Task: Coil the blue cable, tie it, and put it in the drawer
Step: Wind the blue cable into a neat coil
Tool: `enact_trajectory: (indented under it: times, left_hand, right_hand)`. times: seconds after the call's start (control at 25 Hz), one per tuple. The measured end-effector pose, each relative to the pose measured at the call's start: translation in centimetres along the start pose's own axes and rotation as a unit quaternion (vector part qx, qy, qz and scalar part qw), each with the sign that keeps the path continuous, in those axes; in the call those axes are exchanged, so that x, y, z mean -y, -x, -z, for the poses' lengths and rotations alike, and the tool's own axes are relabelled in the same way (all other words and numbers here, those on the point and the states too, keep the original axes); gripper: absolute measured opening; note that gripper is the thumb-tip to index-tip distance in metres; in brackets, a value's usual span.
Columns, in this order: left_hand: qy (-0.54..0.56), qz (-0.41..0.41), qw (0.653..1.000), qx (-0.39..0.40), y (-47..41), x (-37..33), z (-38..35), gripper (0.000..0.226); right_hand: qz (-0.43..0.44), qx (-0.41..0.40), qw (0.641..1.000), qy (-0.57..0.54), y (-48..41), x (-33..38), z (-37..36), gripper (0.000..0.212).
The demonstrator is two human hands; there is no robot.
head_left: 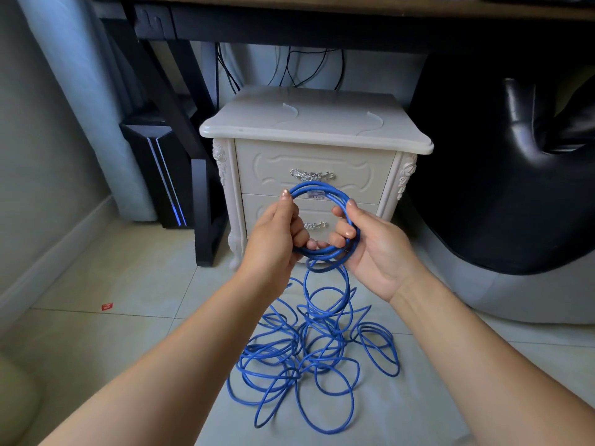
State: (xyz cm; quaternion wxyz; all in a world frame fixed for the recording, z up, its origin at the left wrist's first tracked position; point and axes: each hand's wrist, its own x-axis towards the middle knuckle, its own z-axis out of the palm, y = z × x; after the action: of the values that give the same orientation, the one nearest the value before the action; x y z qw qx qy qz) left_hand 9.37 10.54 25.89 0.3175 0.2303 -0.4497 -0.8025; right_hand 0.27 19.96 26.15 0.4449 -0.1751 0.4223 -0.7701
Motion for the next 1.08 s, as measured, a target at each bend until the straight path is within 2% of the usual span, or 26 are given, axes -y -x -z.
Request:
enact_trajectory:
  times: [0.12,0.24,0.36,0.48,0.56,0.64,0.72,0.8,0.96,1.08]
  left_hand:
    - [0.058,0.053,0.996,0.045,0.4,-0.2,0.5,0.034]
    - [0.049,0.108,0.991,0.058,0.4,-0.7,0.6,0.024]
    - [-0.071,0.112,0.989,0.058,0.1,-1.4,0.7,0.029]
    - [-0.28,0.023,0.956,0.08,-0.1,-1.2,0.8,0.039]
    - [-0.333,-0.011,0.937,0.102,-0.2,-0.8,0.7,0.037]
    - [-0.326,-0.019,0.939,0.107,-0.3,-0.6,0.8,0.036]
    - [-0.303,-0.035,0.949,0.085,-0.4,-0.5,0.7,0.037]
    - [-0.269,-0.055,0.96,0.044,-0.5,-0.4,0.6,0.039]
    - [-0.172,-0.064,0.983,-0.026,-0.6,-0.2,0.5,0.043]
    - [-0.096,-0.039,0.993,-0.057,-0.5,0.1,0.1,0.042]
  right_hand:
    - [0.002,-0.033,0.999,0.018,-0.2,0.2,0.1,0.024]
    - [0.015,-0.038,0.997,0.067,-0.3,0.2,0.2,0.025]
    - [0.015,-0.01,0.986,0.165,-0.1,0.3,0.2,0.025]
    - [0.015,-0.005,0.958,0.286,0.1,0.4,0.0,0.021]
    - [0.019,-0.025,0.949,0.313,0.0,0.5,-0.1,0.011]
    - [0.012,-0.043,0.96,0.278,-0.3,0.5,-0.1,0.011]
    - [-0.002,-0.021,0.981,0.194,-0.4,0.8,0.1,0.017]
    - [-0.007,0.013,0.989,0.149,-0.3,1.0,0.4,0.015]
    - [-0.029,0.041,0.983,0.174,0.1,0.6,1.4,0.009]
    - [-0.023,0.057,0.991,0.116,0.3,0.2,1.3,0.009]
